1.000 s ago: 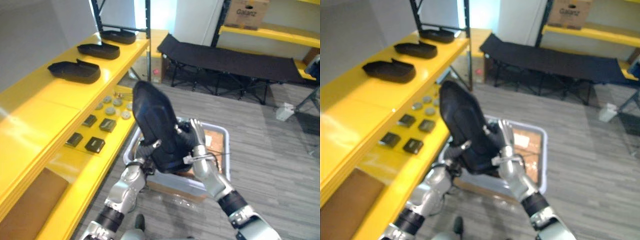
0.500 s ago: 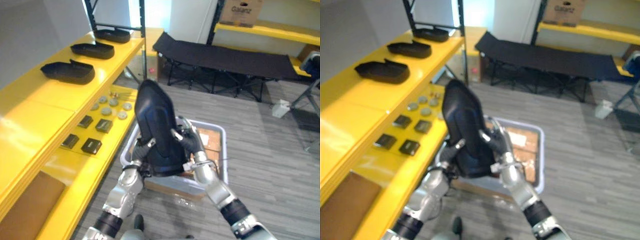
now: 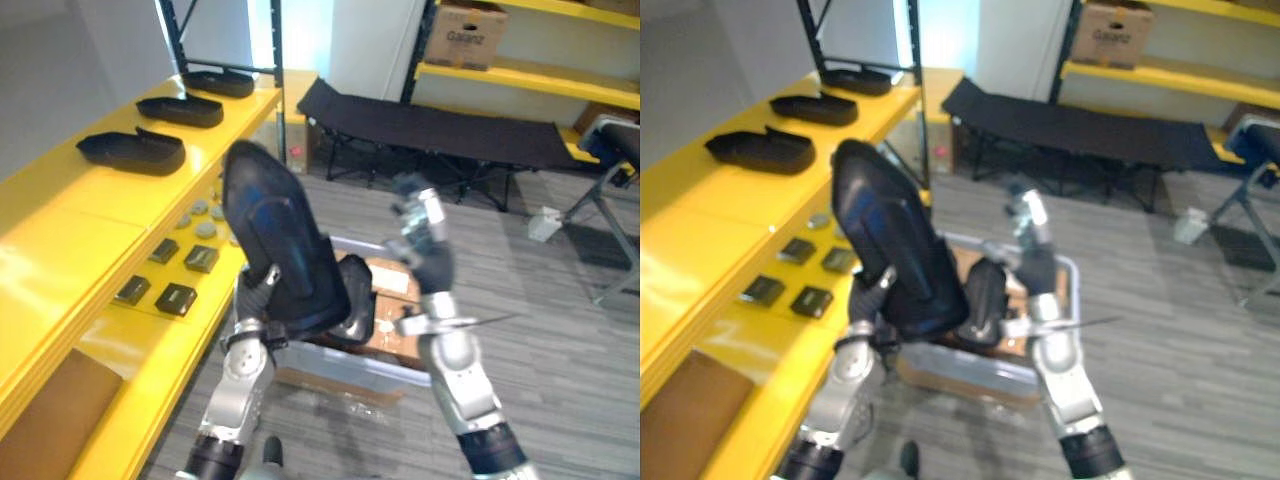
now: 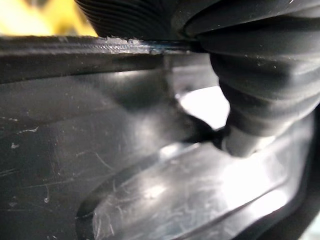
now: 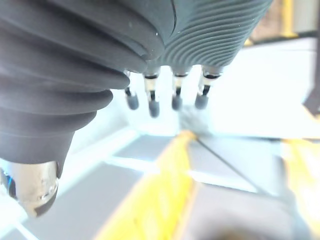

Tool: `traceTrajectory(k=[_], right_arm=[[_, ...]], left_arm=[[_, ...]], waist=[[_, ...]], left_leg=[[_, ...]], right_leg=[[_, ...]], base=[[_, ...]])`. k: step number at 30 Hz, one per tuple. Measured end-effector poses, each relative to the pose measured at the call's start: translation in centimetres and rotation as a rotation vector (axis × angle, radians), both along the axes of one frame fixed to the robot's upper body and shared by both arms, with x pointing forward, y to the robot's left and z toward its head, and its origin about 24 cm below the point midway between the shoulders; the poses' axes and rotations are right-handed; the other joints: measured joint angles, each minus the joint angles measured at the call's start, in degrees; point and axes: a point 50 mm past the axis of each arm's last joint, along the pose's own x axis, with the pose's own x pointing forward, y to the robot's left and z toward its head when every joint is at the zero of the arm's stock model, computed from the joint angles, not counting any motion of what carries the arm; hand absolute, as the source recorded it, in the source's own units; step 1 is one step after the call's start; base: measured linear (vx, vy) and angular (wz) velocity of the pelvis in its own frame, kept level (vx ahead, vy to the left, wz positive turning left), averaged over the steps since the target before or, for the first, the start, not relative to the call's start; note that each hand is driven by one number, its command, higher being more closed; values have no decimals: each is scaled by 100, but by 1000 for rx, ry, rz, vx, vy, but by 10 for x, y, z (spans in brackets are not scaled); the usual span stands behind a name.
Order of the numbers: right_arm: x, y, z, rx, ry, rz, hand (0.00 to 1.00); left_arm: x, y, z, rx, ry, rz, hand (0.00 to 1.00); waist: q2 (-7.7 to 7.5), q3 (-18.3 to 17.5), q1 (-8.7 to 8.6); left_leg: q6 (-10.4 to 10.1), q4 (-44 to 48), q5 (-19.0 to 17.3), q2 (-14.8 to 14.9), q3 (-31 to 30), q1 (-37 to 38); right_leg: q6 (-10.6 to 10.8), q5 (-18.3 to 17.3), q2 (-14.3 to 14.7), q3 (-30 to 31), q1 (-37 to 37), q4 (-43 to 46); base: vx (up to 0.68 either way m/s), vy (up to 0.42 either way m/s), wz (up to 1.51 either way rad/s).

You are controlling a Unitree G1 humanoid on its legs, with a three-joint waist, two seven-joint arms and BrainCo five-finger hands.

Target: Walk over and take plastic housings, then place them on the shelf

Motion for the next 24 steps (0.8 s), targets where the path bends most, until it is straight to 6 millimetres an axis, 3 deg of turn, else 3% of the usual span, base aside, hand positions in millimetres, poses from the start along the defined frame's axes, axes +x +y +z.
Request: traceTrajectory(k=[7, 10, 15, 19, 24], right_arm=[[-47, -72, -43, 247, 133, -349, 0], [-57, -82, -60, 260, 208, -421, 0], [-73, -78, -119, 341, 513, -499, 0], [-75, -72, -124, 341, 540, -498, 0], [-53, -47, -114, 321, 490, -329, 0]], left_arm=[[-11, 44, 11, 11, -139, 245, 100], [-17, 51, 17, 10, -204, 271, 100], [-42, 42, 27, -42, -285, 223, 100], [-55, 41, 23, -87, -273, 209, 100], [-62, 49, 36, -56, -321, 257, 100]], waist=[[71, -58, -213], [151, -104, -340], [267, -158, -362], [375, -201, -323], [372, -194, -258]], left_leg=[[48, 0, -39, 16, 276, -58], [29, 0, -42, 21, 335, -94], [5, 1, -63, 47, 421, -85], [1, 2, -65, 50, 409, -42], [-48, 1, -97, -14, 85, -130]], right_leg=[[-9, 6, -10, 224, -154, -62], [-47, 53, -10, 317, -227, -76], [-13, 112, 9, 337, -229, -81], [-3, 117, 10, 305, -166, -94], [56, 68, -9, 39, -71, -176]], base=[[14, 5, -15], [46, -5, -13], [60, -19, -9], [35, -7, 1], [-25, 13, 23]])
